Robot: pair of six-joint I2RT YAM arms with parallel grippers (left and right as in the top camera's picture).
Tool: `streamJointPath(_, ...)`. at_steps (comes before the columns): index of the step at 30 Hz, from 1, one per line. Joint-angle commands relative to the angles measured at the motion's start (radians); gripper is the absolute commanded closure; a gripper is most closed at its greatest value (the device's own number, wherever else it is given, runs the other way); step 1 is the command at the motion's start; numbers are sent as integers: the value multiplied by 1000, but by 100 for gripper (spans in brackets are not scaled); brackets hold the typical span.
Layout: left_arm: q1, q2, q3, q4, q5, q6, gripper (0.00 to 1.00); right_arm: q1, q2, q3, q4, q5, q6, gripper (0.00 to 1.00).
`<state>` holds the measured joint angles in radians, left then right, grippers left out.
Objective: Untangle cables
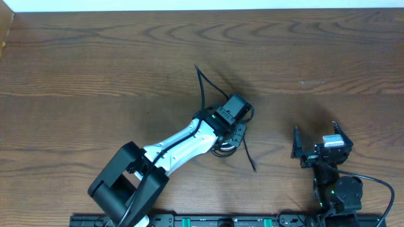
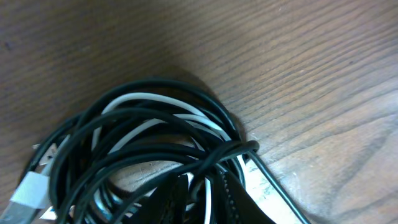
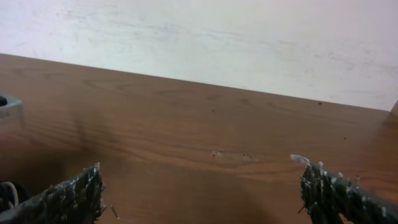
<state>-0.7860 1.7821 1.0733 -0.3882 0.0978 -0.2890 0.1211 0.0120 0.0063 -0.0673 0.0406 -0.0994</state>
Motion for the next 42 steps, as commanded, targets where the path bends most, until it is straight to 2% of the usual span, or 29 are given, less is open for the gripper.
streamJointPath(1,-3,23,-15,2,3,-9,80,4,-6,-1,-4,1,-10,1)
streamJointPath(9,-7,27,-19,6,6,-10,80,4,-6,-1,-4,1,-10,1)
streamJointPath(10,-7,27,-19,6,6,-9,81,4,-6,-1,-4,1,-10,1)
streamJointPath(11,-7,27,-19,5,6,-9,92,4,-6,-1,-4,1,-10,1)
streamJointPath(12,-7,27,-19,5,6,-9,92,4,-6,-1,-4,1,-10,1)
streamJointPath(42,-7,27,-19,5,6,-9,92,4,-6,-1,-4,1,-10,1)
